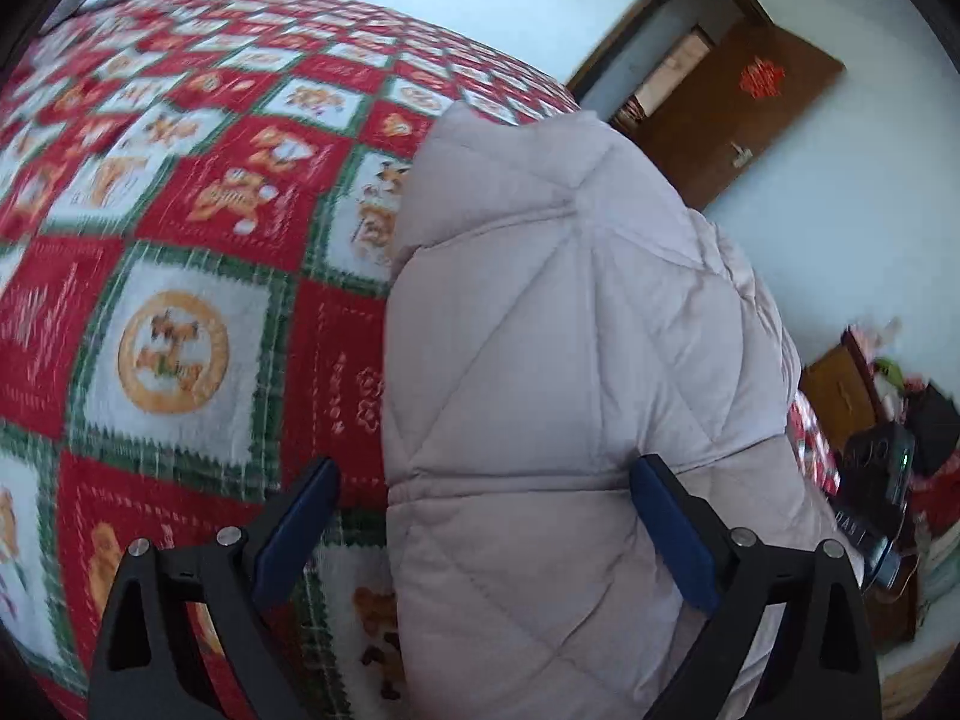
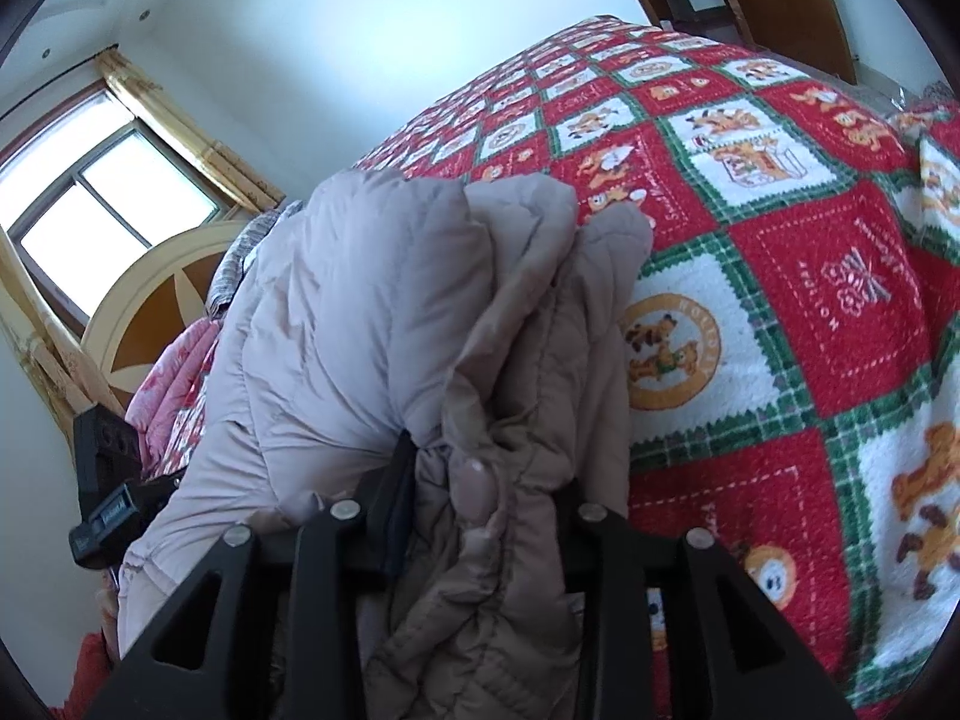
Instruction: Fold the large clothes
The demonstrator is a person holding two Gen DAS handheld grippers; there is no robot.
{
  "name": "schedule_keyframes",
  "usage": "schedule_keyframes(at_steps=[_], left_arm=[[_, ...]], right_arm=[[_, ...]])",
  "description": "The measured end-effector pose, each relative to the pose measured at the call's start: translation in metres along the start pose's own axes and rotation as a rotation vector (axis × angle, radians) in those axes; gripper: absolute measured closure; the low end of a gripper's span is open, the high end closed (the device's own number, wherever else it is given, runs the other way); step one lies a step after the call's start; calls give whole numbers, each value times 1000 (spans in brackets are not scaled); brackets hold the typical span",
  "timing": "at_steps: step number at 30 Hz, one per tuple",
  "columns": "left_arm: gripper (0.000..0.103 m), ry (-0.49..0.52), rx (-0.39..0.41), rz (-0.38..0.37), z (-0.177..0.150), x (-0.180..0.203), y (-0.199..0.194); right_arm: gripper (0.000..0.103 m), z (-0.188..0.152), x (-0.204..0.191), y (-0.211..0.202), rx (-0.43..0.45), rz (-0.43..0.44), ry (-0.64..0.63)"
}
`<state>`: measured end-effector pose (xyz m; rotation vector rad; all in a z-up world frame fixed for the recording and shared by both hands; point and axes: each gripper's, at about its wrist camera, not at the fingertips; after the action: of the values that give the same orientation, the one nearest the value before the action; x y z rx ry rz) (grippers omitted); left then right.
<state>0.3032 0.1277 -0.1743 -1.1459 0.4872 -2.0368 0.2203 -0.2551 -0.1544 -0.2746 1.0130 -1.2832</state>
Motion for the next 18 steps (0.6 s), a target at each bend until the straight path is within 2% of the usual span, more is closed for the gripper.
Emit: schedule_keyframes(at_steps=[4,5,8,9,10,11,12,14,16,17,18], left_arm=[[5,115,-19,-8,9,6,2],[5,124,-26,-21,10,4,0],[5,115,-41,-82,16,-3,2],[5,97,-44,-116,15,-7,5],[4,80,-47,-140,16,-11,6],[1,59,-50,-163,16,-14,9],[1,32,-55,-187,15,-18,13],[1,8,-57,-227,14,-21,16],[1,31,-55,-257,14,-21,14],[1,30,-56,-281,14,-22,14],[1,24,-56,-309,15,-27,13]], right_arm=[[50,13,7,1,-38,25,-18],[48,17,7,2,-43,17,-39],[30,25,4,3,-34,-24,-98],[10,27,6,4,-25,-71,-105],[0,29,10,7,-12,-107,-99],[0,30,15,10,-20,-82,-82],[0,29,22,19,-62,-14,-35],[0,29,25,21,-54,44,-2],[13,28,23,25,-81,157,9],[13,26,24,27,-98,229,48],[13,26,25,28,-96,243,59]])
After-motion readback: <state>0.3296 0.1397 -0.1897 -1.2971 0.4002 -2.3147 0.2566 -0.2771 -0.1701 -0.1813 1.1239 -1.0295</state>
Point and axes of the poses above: each gripper's, at about its wrist camera, not at the fingertips, and y roughly the way its jaws point, x to its right, z to its top, and after that the axes turned 8 degrees about -z, right-handed
